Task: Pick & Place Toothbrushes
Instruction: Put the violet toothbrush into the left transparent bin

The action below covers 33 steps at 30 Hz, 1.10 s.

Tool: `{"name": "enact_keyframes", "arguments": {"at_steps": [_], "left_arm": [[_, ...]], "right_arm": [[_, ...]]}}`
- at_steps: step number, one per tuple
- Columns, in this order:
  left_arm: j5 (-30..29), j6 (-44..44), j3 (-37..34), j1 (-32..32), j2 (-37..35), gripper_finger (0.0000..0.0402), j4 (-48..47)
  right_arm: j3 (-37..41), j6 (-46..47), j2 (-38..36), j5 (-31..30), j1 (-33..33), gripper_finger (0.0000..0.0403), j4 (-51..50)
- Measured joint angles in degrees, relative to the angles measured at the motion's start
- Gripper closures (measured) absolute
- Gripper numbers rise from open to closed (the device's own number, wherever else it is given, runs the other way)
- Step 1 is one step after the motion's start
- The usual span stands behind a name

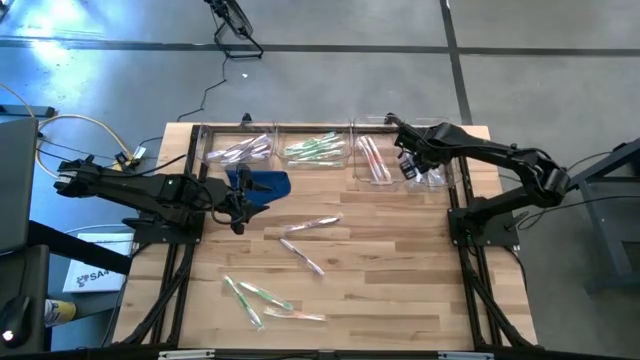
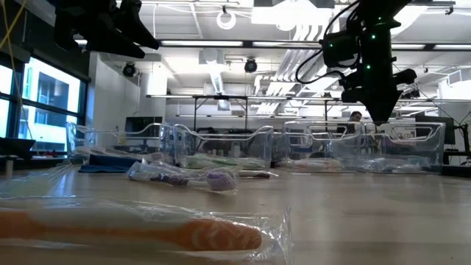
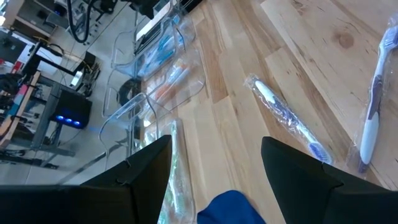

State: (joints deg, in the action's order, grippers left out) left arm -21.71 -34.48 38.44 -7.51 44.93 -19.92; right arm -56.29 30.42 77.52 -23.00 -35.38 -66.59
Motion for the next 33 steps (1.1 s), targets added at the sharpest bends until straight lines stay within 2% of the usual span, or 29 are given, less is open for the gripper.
{"name": "enact_keyframes", "arguments": {"at_steps": [5, 13, 16, 22, 27, 30, 33], "left_arm": [[0.0, -0.1, 0.0, 0.0, 0.0, 0.016, 0.0], [0.0, -0.2, 0.0, 0.0, 0.0, 0.016, 0.0], [0.0, -0.2, 0.0, 0.0, 0.0, 0.016, 0.0], [0.0, 0.0, 0.0, 0.0, 0.0, 0.016, 0.0], [0.0, 1.6, 0.0, 0.0, 0.0, 0.016, 0.1], [0.0, 2.4, 0.0, 0.0, 0.0, 0.016, 0.1], [0.0, 2.5, 0.0, 0.0, 0.0, 0.016, 0.1]], "right_arm": [[0.0, -2.6, 0.0, 5.1, 0.0, 0.0332, 2.2], [-1.1, -5.4, 0.0, 4.7, 0.0, 0.038, 4.2], [-3.4, -6.6, 0.0, 3.2, 0.9, 0.0397, 4.3], [-9.6, -9.2, 0.0, -3.9, 5.6, 0.04, 4.8], [-10.9, -19.2, -0.9, -4.9, 10.9, 0.0401, 14.9], [-10.4, -23.3, -2.1, -1.3, 13.6, 0.0401, 21.3], [-8.4, -26.4, -4.5, 6.3, 15.6, 0.0401, 27.7]]}}
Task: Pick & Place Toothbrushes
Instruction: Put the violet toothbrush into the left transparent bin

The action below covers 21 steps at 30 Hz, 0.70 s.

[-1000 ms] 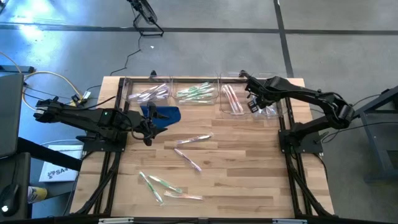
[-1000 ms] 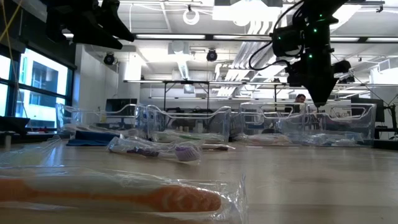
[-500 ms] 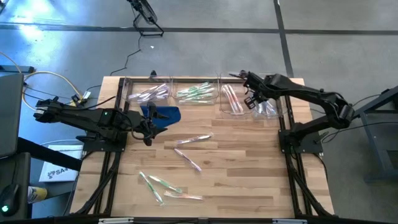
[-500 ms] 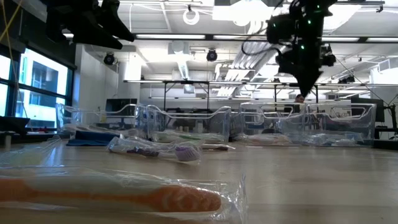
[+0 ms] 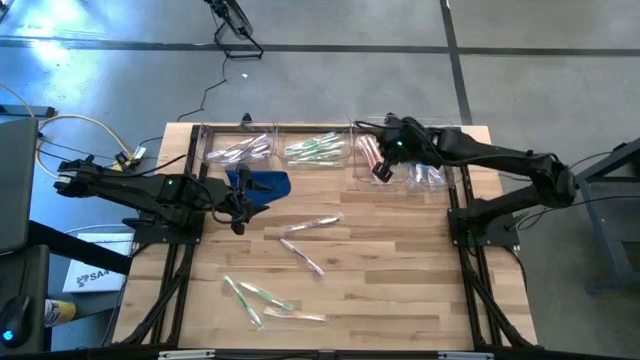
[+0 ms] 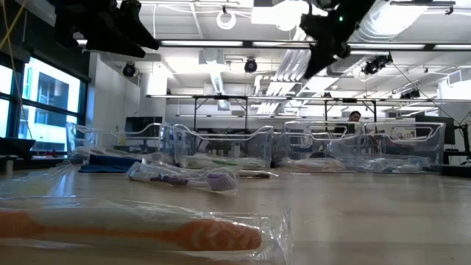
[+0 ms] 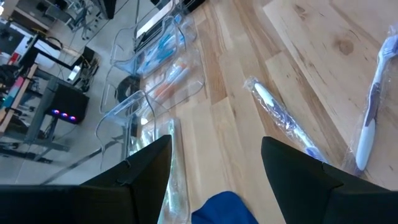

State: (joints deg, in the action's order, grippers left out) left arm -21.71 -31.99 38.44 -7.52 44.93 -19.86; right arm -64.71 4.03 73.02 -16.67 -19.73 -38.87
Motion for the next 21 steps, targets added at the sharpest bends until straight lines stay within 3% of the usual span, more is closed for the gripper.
{"name": "enact_keyframes", "arguments": {"at_steps": [5, 9, 15, 21], "left_arm": [[0.0, 1.4, 0.0, 0.0, 0.0, 0.016, 0.0], [0.0, 2.4, 0.0, 0.0, 0.0, 0.016, 0.0], [0.0, 4.3, 0.0, 0.0, 0.3, 0.016, 0.5], [0.0, 5.4, 0.0, 0.0, 4.4, 0.016, 9.1]], "right_arm": [[6.7, -1.9, -6.2, 10.0, 1.8, 0.0401, 10.3], [14.3, -0.9, -14.7, 13.2, 1.6, 0.0401, 17.3], [27.1, 0.5, -28.3, 24.1, 3.5, 0.0401, 34.8], [38.6, 0.9, -38.6, 33.1, 6.3, 0.0401, 49.1]]}}
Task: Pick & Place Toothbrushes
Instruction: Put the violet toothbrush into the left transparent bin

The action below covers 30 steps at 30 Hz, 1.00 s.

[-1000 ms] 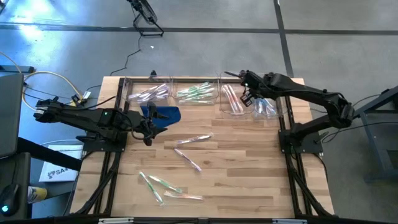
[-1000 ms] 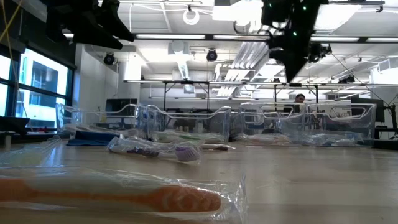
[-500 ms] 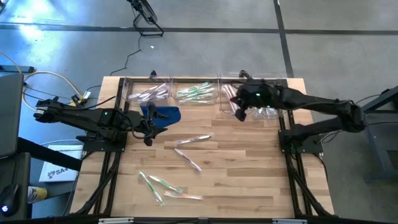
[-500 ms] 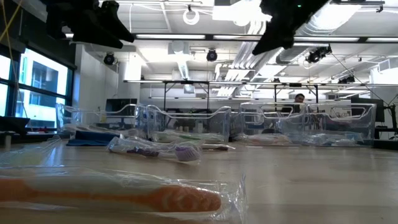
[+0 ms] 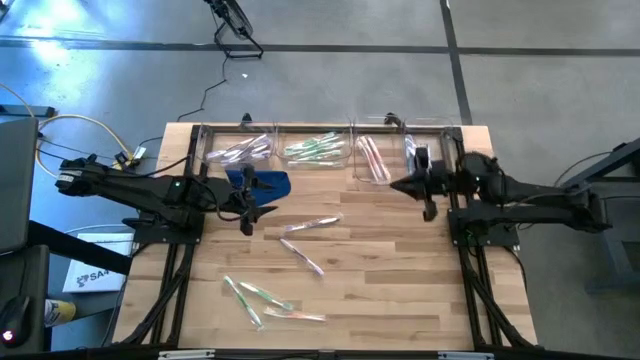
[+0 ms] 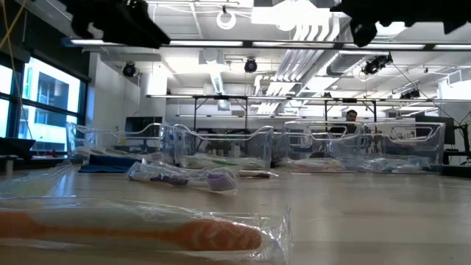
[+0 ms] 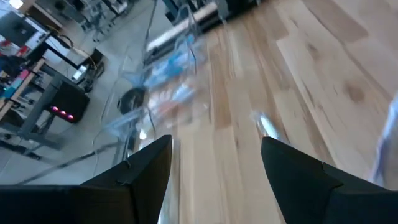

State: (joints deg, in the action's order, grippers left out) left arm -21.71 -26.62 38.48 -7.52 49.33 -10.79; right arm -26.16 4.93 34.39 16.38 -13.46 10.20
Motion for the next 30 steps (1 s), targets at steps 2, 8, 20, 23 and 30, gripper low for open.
{"name": "enact_keyframes", "arguments": {"at_steps": [2, 8, 20, 23, 30], "left_arm": [[0.1, 0.0, 0.0, 0.0, 2.6, 0.016, 4.1], [4.0, 3.2, 0.0, 2.1, 10.5, 0.016, 8.9], [28.0, 16.0, 0.0, 12.6, 21.8, 0.016, 6.0], [28.7, 20.5, 0.0, 12.8, 24.6, 0.016, 6.1], [31.7, 28.8, 0.0, 12.8, 30.6, 0.016, 6.4]], "right_arm": [[3.3, 1.2, -2.6, 1.4, 1.0, 0.0401, 2.5], [10.7, 5.2, -6.1, 0.4, 3.1, 0.0401, 6.3], [14.0, 10.3, -6.3, -2.9, 3.5, 0.0401, 7.2], [14.0, 10.1, -6.3, -2.9, 3.5, 0.0401, 7.2], [14.0, 8.9, -5.5, -2.9, 3.5, 0.0401, 7.1]]}}
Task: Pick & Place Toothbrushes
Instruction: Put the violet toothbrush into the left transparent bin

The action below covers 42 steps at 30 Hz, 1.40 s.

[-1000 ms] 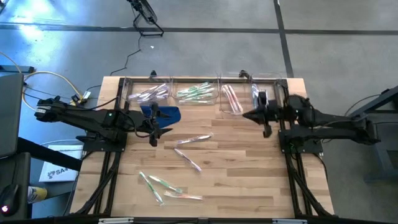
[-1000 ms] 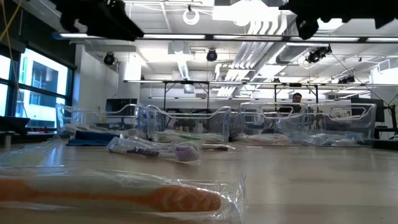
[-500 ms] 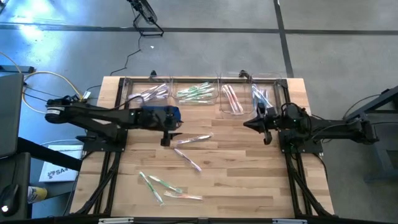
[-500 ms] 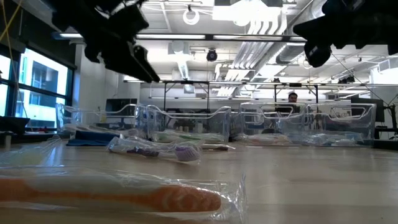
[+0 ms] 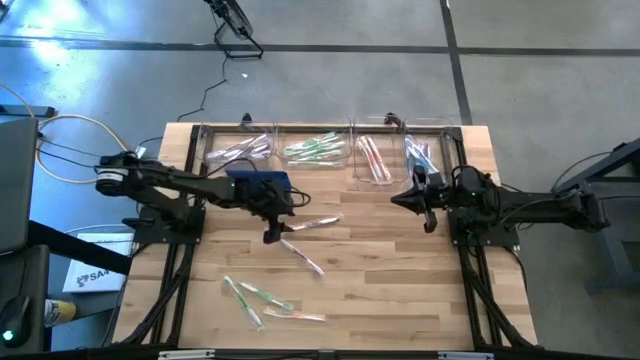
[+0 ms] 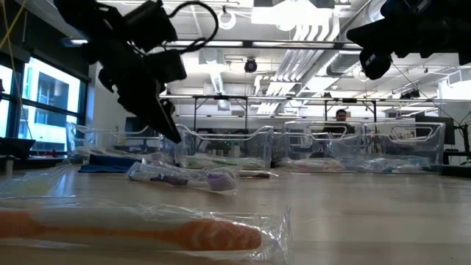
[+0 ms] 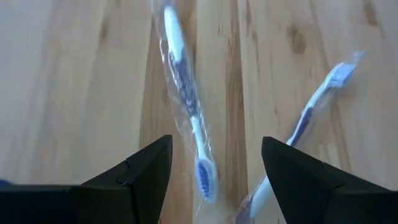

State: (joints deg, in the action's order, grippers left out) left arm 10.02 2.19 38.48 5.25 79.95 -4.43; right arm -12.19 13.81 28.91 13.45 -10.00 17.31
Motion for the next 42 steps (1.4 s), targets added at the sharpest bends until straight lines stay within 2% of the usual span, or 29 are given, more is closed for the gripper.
{"name": "enact_keyframes", "arguments": {"at_steps": [9, 17, 28, 31, 42], "left_arm": [[4.6, 4.0, 0.0, -0.1, 5.6, 0.016, 0.4], [1.8, 4.4, 0.0, -0.1, 9.0, 0.016, 1.0], [1.1, 4.3, 0.2, 0.0, 10.9, 0.0165, 2.2], [1.5, 4.3, 0.2, 0.0, 10.9, 0.0189, 2.1], [0.3, 4.2, 0.1, 0.1, 11.1, 0.0328, 1.7]], "right_arm": [[0.0, -1.6, 2.6, 0.0, 0.0, 0.0401, -0.1], [-0.1, -1.6, 5.4, 0.1, 0.0, 0.0401, 0.0], [-0.1, -1.6, 7.6, 0.0, 0.0, 0.0401, 0.1], [-0.1, -1.6, 7.6, 0.0, 0.0, 0.0401, 0.1], [-0.1, -1.6, 7.6, 0.1, 0.0, 0.0401, 0.1]]}}
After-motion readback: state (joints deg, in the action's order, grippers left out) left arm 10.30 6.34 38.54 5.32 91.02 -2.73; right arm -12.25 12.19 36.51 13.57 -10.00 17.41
